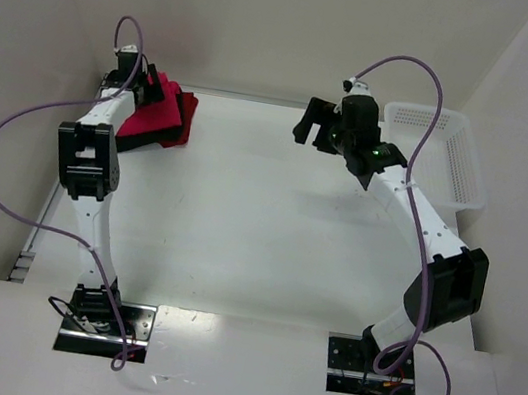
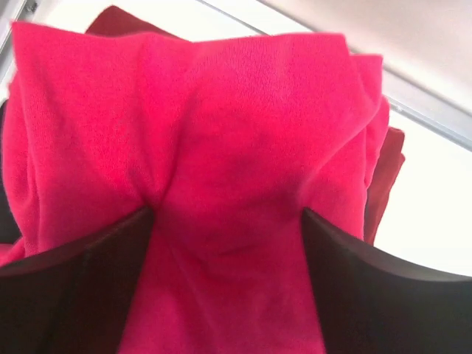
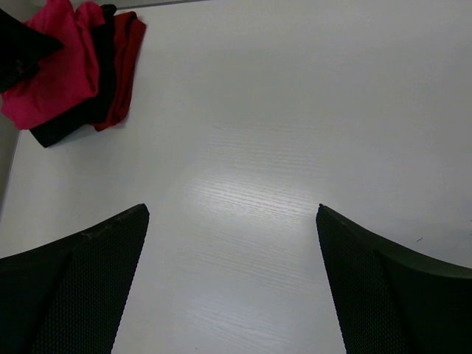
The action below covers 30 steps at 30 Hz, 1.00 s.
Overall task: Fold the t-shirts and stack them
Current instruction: Put the neatly folded tshirt into the corner of the board with the left arm
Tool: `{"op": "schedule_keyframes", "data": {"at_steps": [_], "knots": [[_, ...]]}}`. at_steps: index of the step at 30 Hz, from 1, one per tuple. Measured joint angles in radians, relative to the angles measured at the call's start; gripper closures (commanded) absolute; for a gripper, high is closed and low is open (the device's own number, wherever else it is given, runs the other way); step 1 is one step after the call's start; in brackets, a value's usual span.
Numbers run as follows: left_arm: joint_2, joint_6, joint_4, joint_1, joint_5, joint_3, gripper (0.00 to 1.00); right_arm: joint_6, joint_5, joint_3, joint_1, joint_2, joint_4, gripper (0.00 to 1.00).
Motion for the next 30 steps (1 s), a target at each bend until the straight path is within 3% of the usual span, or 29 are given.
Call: {"op": "schedule_keyframes", "data": {"at_steps": [1, 8, 14, 22, 25, 30], "knots": [[-0.001, 0.002, 0.001, 0.001, 0.0, 0.004, 0.01, 0.0, 0.0, 0.0, -0.002, 0.0, 0.0, 0.0], [-0.086, 0.008, -0.052, 0.019, 0.071, 0.004, 0.0, 0.003, 0.0, -0.001, -0.005, -0.008, -0.001, 0.0], [-0.369, 0.031, -0.13, 0.025, 0.141, -0.035, 0.0, 0.011, 0.024, -0.001, -0.036, -0.058, -0.034, 0.0], [-0.897, 0.031, -0.153, 0.024, 0.184, -0.389, 0.0, 0.006, 0.107, -0.095, -0.071, -0.206, -0.055, 0.0], [-0.997, 0.039, -0.209, 0.022, 0.193, -0.494, 0.0, 0.008, 0.091, -0.179, -0.111, -0.287, -0.057, 0.0], [-1.125, 0.048, -0.325, 0.019, 0.193, -0.66, 0.0, 0.028, 0.051, -0.262, -0.278, -0.342, -0.047, 0.0]]}}
